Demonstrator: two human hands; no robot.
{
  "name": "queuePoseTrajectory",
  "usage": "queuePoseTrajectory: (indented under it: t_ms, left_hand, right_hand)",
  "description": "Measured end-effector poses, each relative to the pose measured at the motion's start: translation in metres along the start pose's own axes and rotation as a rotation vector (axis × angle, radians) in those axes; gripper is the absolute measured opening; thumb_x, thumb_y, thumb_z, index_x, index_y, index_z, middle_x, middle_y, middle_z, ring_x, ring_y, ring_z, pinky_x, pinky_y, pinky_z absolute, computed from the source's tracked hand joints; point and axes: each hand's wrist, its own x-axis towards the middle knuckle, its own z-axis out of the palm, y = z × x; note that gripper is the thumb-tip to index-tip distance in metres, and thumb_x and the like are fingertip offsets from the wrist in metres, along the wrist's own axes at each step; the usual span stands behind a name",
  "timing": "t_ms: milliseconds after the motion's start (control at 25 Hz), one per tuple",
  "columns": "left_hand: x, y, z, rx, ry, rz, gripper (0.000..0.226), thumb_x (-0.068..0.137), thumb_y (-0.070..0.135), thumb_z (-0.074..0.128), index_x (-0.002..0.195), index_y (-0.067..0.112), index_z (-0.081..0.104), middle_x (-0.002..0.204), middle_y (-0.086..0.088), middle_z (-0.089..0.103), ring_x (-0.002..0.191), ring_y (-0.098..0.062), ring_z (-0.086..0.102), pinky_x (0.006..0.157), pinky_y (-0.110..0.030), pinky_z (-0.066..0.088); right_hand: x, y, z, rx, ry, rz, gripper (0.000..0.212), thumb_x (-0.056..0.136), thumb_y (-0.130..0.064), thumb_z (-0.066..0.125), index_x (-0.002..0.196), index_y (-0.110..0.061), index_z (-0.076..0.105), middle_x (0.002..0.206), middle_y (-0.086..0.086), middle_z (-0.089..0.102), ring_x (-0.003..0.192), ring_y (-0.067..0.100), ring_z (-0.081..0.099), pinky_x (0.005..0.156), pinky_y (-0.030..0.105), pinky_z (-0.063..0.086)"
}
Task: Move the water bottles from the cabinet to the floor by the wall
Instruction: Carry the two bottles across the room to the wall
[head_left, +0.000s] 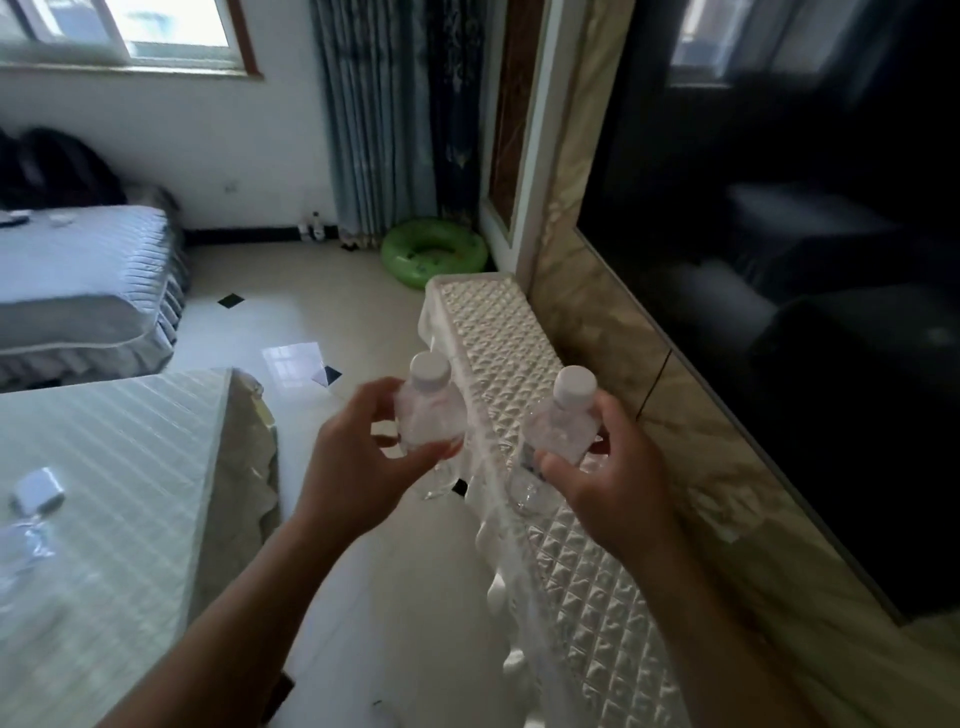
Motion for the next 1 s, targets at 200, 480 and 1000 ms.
queuePoseTrajectory:
  t_ms: [200, 480, 1000]
  left_hand:
    - [0.049, -0.045, -0.057, -0.011, 0.045, -0.004, 0.074, 0.055, 0.055, 0.085, 0.116, 0.025, 0.055, 0.105, 0.012, 0.068, 0.097, -0.002, 0.066, 0.073, -0.030, 0.061]
    - [0.108, -0.089, -0.107, -0.023, 0.125, -0.049, 0.068, 0.057, 0.038, 0.092, 0.115, 0.025, 0.057, 0.099, 0.010, 0.069, 0.092, -0.002, 0.067, 0.071, -0.020, 0.058]
    - [0.284, -0.166, -0.100, 0.003, 0.239, -0.147, 0.068, 0.055, 0.042, 0.091, 0.113, 0.028, 0.058, 0.098, 0.012, 0.070, 0.092, -0.002, 0.068, 0.070, -0.024, 0.059]
  right_hand:
    - [0.048, -0.026, 0.069, 0.001, -0.055, -0.020, 0.065, 0.069, -0.037, 0.079, 0.127, -0.031, 0.051, 0.114, -0.014, 0.062, 0.099, 0.000, 0.059, 0.084, 0.031, 0.054]
    - [0.115, -0.059, 0.142, 0.013, -0.096, -0.068, 0.057, 0.068, -0.034, 0.081, 0.117, -0.037, 0.052, 0.106, -0.016, 0.063, 0.096, 0.007, 0.062, 0.083, 0.042, 0.056]
    - [0.331, -0.052, 0.238, 0.058, -0.189, -0.111, 0.060, 0.067, -0.040, 0.081, 0.120, -0.031, 0.055, 0.108, -0.010, 0.067, 0.094, 0.009, 0.064, 0.082, 0.039, 0.056]
